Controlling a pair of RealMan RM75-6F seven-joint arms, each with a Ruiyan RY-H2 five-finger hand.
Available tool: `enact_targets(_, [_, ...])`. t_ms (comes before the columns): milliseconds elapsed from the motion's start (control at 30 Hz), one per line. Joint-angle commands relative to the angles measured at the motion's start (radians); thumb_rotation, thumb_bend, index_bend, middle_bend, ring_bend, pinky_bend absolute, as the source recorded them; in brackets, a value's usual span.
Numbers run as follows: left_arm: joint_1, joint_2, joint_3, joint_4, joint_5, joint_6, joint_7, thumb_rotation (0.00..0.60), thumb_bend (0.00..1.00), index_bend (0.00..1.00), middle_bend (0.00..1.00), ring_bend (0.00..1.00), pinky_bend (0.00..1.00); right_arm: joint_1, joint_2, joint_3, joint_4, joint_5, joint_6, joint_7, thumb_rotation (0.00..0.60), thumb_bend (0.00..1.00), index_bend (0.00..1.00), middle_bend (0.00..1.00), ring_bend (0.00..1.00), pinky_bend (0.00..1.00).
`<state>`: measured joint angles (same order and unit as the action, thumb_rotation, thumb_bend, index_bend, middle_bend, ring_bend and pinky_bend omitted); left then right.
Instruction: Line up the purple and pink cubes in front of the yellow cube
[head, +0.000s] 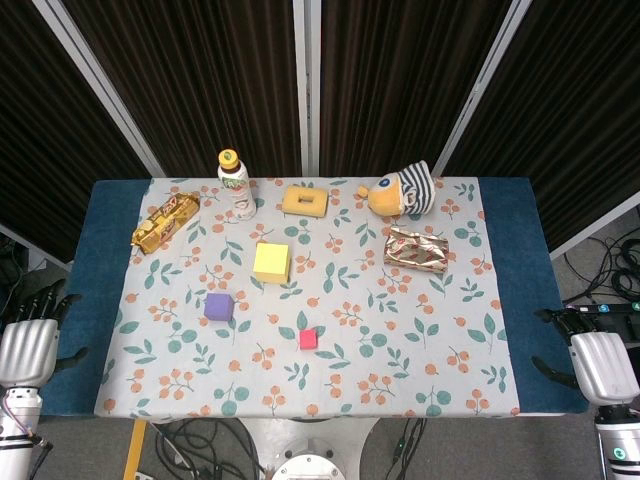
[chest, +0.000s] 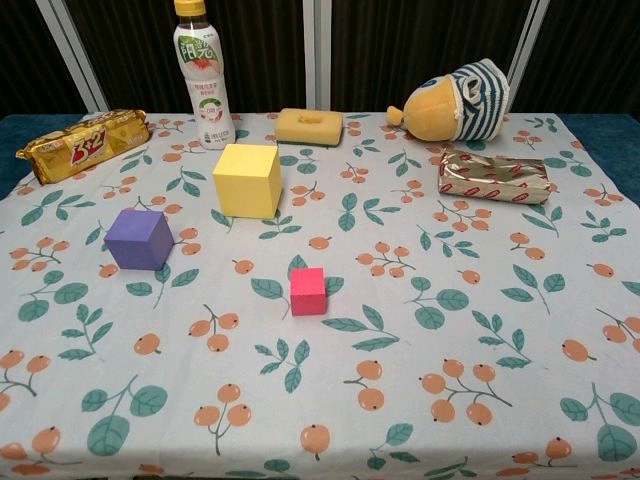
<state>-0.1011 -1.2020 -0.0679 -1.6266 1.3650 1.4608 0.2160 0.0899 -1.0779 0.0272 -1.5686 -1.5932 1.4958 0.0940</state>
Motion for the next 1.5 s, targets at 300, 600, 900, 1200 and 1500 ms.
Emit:
enact_targets(300, [-0.032,-0.012,-0.021,-0.006,0.018,-0.022,-0.005,0.6,0.12,0.29,0.19,0.12,0.16,0.004,0.006,0.005,0.014,-0.013,0.014,0.018,0.6,0.06,0.28,0.35,0.26,0.36])
enact_targets(600, [-0.171,-0.065,-0.055,0.003,0.025,-0.212,-0.118,0.6,0.11,0.3,0.19,0.12,0.16,0.015,0.028,0.018,-0.004,-0.023,0.022,-0.002,0.6,0.06,0.27,0.34,0.26,0.36])
enact_targets(900, [-0.295,-0.161,-0.053,0.039,-0.054,-0.426,-0.116,0.6,0.07,0.3,0.18,0.12,0.16,0.009,0.035,0.018,-0.01,-0.012,0.026,-0.006,0.6,0.06,0.26,0.33,0.26,0.36])
enact_targets(1200, [-0.374,-0.285,-0.074,0.133,-0.154,-0.495,-0.021,0.6,0.06,0.3,0.15,0.12,0.16,0.015,0.035,0.018,-0.009,-0.009,0.014,-0.002,0.6,0.06,0.26,0.32,0.26,0.36])
enact_targets(1500, [-0.439,-0.377,-0.118,0.212,-0.292,-0.549,0.021,0.6,0.13,0.36,0.15,0.12,0.16,0.016,0.029,0.016,0.002,-0.004,0.007,0.007,0.6,0.06,0.26,0.32,0.26,0.36])
